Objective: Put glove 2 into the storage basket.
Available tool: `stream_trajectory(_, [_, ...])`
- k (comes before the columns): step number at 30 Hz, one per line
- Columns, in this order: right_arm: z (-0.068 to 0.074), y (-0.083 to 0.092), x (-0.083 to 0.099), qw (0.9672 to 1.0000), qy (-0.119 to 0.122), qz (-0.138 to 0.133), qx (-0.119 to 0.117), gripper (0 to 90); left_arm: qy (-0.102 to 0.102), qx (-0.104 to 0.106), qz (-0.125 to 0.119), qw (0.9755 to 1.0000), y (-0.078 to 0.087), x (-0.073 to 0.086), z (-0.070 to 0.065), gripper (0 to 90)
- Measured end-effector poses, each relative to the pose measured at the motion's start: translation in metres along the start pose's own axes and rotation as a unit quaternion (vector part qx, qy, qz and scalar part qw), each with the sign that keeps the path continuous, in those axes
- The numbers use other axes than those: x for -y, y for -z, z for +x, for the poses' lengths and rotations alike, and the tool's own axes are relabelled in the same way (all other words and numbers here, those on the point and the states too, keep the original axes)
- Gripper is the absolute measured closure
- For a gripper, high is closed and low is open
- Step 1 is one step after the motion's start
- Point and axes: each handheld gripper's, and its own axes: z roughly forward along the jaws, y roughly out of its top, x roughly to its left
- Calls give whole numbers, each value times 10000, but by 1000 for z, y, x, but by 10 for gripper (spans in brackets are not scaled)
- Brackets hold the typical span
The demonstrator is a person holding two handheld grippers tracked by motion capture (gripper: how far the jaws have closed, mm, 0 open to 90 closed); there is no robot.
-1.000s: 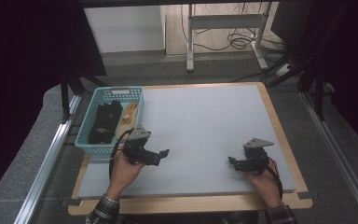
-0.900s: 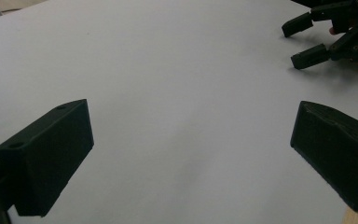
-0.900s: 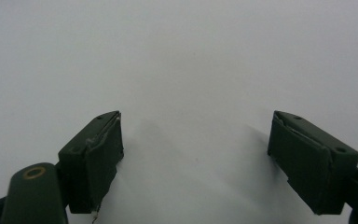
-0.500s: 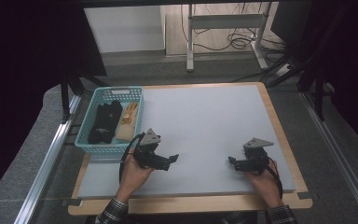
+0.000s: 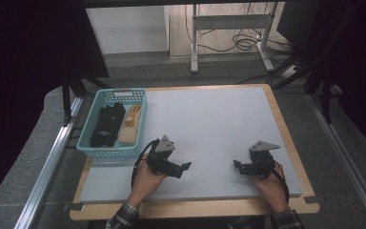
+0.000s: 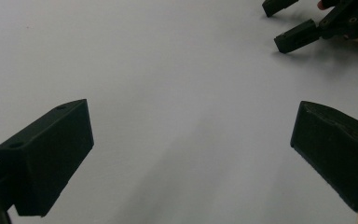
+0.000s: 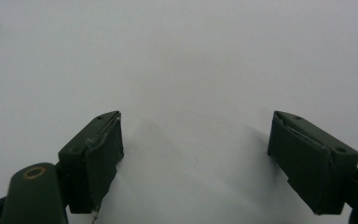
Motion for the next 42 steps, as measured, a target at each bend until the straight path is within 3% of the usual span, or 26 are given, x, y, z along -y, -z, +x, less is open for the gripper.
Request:
stream_trajectory(23, [0, 0, 0, 10000, -2, 0, 2, 177, 91, 23, 461, 9989, -22, 24, 1, 0])
stream_trajectory(31, [0, 0, 0, 10000, 0, 1, 2, 177, 35, -3, 651, 9979, -29, 28, 0, 0])
stream_trajectory(39, [0, 0, 0, 10000, -2, 1, 2, 177, -22, -137, 951, 9954, -36, 29, -2, 0])
stream_trajectory(42, [0, 0, 0, 10000, -1, 1, 2, 177, -17, -130, 956, 9953, -36, 29, -2, 0])
